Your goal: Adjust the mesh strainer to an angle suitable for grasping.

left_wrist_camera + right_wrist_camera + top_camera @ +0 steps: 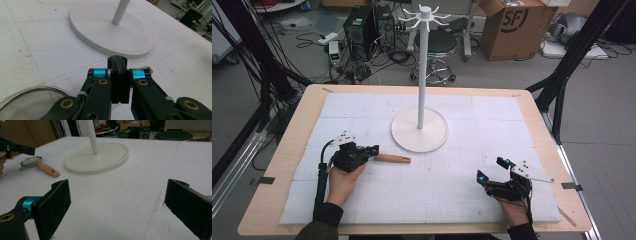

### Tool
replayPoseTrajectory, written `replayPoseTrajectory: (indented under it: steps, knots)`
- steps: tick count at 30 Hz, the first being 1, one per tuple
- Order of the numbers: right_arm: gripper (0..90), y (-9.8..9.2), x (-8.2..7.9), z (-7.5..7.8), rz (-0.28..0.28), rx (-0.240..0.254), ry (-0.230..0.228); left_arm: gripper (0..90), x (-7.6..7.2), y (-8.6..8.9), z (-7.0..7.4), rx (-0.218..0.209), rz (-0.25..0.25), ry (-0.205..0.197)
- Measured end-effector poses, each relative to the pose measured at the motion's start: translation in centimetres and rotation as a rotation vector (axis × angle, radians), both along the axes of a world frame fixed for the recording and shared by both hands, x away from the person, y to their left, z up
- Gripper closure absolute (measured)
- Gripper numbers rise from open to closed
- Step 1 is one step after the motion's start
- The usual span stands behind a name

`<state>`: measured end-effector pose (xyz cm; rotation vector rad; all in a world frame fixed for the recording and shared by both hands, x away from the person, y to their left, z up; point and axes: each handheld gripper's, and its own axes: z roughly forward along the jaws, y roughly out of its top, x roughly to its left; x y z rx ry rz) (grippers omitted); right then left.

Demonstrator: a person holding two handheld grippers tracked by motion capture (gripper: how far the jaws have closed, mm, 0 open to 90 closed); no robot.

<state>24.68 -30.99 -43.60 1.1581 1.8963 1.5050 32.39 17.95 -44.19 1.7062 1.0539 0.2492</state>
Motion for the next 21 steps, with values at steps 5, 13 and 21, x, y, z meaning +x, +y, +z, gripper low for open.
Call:
replayPoseTrajectory:
  steps: [5,13,21]
  knots:
    - [5.9,-0.4,-0.2,0.1,-0.016,0.010,-0.004,90.0,0.8,0.1,-0.8,0.013,0.019,0.050]
    - [5.9,-0.5,-0.4,0.1,-0.022,0.016,-0.008,90.0,1.5,-0.1,-1.1,0.096,0.042,0.093]
    - [5.9,-0.4,-0.6,0.2,-0.011,0.009,-0.013,90.0,1.9,0.1,-1.1,0.110,0.054,0.130]
